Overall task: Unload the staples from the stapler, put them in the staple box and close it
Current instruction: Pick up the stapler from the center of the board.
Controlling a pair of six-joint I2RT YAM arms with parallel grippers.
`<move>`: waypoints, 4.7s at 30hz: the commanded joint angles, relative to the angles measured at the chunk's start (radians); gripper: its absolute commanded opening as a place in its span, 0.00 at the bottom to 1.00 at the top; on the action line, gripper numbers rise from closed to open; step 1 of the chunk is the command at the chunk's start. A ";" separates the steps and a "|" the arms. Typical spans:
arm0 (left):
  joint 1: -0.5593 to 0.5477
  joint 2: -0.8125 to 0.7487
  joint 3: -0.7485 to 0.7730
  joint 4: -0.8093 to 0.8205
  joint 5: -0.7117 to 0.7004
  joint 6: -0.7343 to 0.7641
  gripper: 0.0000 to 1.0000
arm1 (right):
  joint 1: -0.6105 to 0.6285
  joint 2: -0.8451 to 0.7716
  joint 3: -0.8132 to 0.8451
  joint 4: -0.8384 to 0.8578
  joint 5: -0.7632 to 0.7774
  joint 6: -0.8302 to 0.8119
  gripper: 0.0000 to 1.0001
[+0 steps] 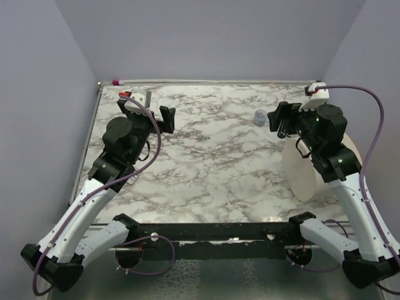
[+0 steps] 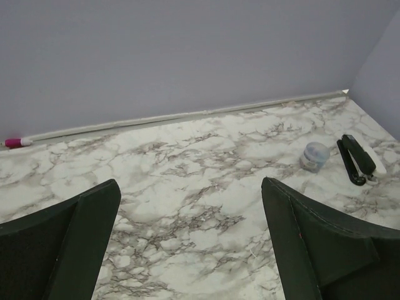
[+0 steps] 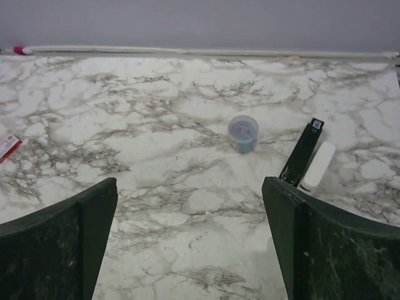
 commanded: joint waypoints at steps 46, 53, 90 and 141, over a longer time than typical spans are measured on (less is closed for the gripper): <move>-0.122 0.093 -0.080 0.228 -0.246 0.053 0.99 | -0.079 0.612 0.192 -0.173 0.019 0.026 0.99; -0.124 0.100 -0.085 0.232 -0.243 0.046 0.99 | -0.079 0.767 0.338 -0.245 0.255 0.078 0.99; -0.526 0.021 -0.119 0.288 -0.285 0.163 0.99 | -0.247 1.285 0.907 -0.625 0.269 0.112 0.75; -0.465 0.083 -0.098 0.256 -0.262 0.145 0.99 | -0.295 1.178 0.672 -0.500 0.101 0.211 0.01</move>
